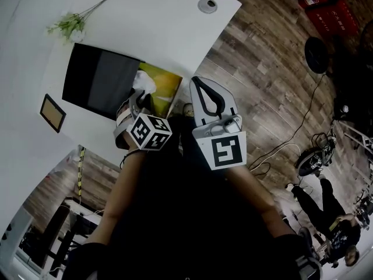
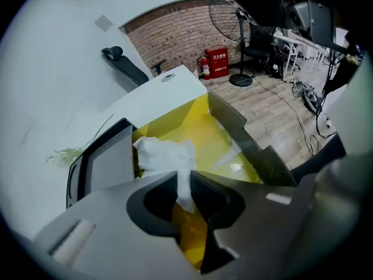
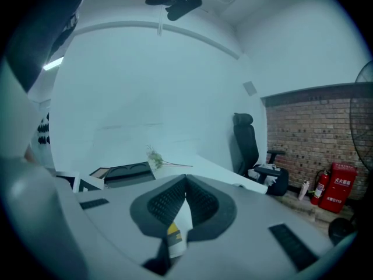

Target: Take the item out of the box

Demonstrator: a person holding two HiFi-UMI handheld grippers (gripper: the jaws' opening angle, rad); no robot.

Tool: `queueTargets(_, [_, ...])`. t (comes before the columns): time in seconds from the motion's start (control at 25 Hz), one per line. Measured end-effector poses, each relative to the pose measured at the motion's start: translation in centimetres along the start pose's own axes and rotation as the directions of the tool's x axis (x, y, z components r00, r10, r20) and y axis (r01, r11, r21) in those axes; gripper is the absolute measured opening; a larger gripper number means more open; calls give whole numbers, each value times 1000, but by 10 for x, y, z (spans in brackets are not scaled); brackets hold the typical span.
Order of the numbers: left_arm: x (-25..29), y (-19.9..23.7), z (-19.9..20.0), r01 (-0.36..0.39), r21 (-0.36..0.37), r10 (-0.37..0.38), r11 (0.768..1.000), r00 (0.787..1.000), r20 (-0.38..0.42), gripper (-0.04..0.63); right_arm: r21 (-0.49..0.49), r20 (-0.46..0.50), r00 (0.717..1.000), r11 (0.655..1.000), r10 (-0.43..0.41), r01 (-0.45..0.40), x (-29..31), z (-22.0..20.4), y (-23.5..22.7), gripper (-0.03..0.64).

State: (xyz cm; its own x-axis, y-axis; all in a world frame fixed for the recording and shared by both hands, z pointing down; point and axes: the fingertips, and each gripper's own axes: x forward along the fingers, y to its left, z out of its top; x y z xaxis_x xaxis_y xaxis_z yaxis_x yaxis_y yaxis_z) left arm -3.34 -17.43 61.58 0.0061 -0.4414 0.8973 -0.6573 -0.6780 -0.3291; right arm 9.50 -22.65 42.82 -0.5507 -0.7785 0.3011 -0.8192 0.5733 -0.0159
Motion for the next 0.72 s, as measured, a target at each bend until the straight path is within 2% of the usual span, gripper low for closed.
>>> queueTargets(0.2, [-1,0,0,-2,31,2,1000,1000,3,41,-3,8,1000,1000,2,-2,-3,1,0,12])
queueTargets(0.52, [-10,2,3,19,-30,-17,999,997,75,18,-11,22,1000,1000,-10,11,-15,5,3,12])
queueTargets(0.72, [-25,0,13,16,-39,-11,999,991,134,17,-20,35,999,999,-27,27,-26,9,4,12])
